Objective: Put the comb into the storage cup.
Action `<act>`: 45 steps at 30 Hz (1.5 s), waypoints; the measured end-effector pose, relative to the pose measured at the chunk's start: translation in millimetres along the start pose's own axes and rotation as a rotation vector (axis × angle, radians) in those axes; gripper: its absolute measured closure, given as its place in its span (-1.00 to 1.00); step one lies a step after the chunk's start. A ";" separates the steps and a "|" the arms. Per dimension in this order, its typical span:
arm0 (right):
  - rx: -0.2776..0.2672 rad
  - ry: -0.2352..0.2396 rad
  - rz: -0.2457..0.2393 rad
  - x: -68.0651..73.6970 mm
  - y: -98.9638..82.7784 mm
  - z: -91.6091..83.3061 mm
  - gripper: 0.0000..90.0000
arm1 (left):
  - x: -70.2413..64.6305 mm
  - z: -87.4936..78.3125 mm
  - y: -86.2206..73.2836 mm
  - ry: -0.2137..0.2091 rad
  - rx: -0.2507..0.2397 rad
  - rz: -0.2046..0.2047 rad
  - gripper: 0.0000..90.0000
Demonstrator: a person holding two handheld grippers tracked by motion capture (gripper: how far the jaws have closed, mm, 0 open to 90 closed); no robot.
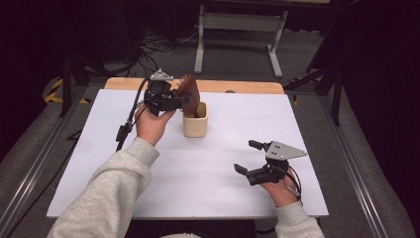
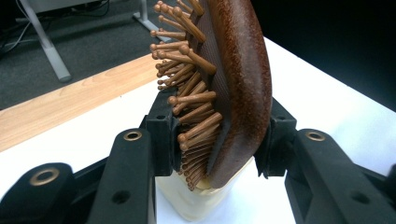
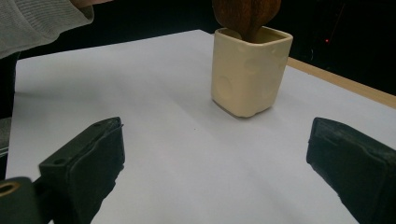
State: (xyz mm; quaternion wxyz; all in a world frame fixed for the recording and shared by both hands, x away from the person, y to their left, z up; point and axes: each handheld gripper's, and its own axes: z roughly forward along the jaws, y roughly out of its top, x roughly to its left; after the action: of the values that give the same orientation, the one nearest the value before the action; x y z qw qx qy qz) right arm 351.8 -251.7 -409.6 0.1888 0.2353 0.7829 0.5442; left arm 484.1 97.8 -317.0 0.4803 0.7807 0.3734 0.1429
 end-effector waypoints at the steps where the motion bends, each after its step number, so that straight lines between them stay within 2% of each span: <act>1: 0.001 0.001 0.000 0.1 -0.1 0.2 -0.89 | 0.0 0.4 -0.3 0.000 -0.002 0.001 0.29; 6: 0.002 0.003 0.000 0.1 -0.4 0.6 -0.89 | -1.0 1.1 -0.7 -0.006 -0.002 -0.011 0.28; 10: 0.003 0.003 -0.002 0.3 -0.4 0.9 -0.89 | -1.2 1.3 -1.1 -0.014 0.007 -0.001 0.24; 19: 0.009 0.007 -0.005 0.9 -0.6 2.3 -0.89 | -1.8 -0.7 -1.8 0.006 0.009 0.002 0.07; 23: 0.006 0.005 0.000 0.3 -0.8 1.7 -0.89 | 0.0 -6.7 -1.4 0.020 -0.037 0.030 -0.19; 24: 0.005 0.006 0.000 0.2 -0.7 1.6 -0.89 | 0.3 -8.6 -1.1 0.028 -0.047 0.037 -0.34; 26: 0.003 0.005 0.000 0.2 -0.6 1.4 -0.89 | -0.8 -11.1 -0.7 0.074 -0.051 0.053 -0.60; 28: 0.004 0.004 0.000 0.2 -0.7 1.4 -0.89 | 0.1 -12.0 -1.8 0.099 -0.057 0.080 -0.75; 31: 0.004 0.003 0.000 0.2 -0.6 1.5 -0.89 | 0.8 -17.7 -3.5 0.127 -0.086 0.095 -0.91; 33: 0.004 0.002 -0.001 0.1 -0.6 1.4 -0.89 | 0.9 -22.2 -4.0 0.117 -0.110 0.096 -0.94; 42: -0.003 0.000 -0.001 -0.6 0.2 0.1 -0.89 | -6.0 -44.1 -2.9 0.076 -0.183 0.170 -0.98; 45: -0.007 0.000 -0.001 -0.9 1.0 -1.0 -0.89 | -9.1 -53.0 -3.3 0.047 -0.211 0.188 -0.99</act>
State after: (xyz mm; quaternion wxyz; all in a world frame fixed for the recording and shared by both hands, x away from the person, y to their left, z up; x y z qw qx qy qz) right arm 352.2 -252.7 -408.3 0.1902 0.2342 0.7811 0.5467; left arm 445.6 126.2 -292.2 0.5353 0.7538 0.2929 0.2440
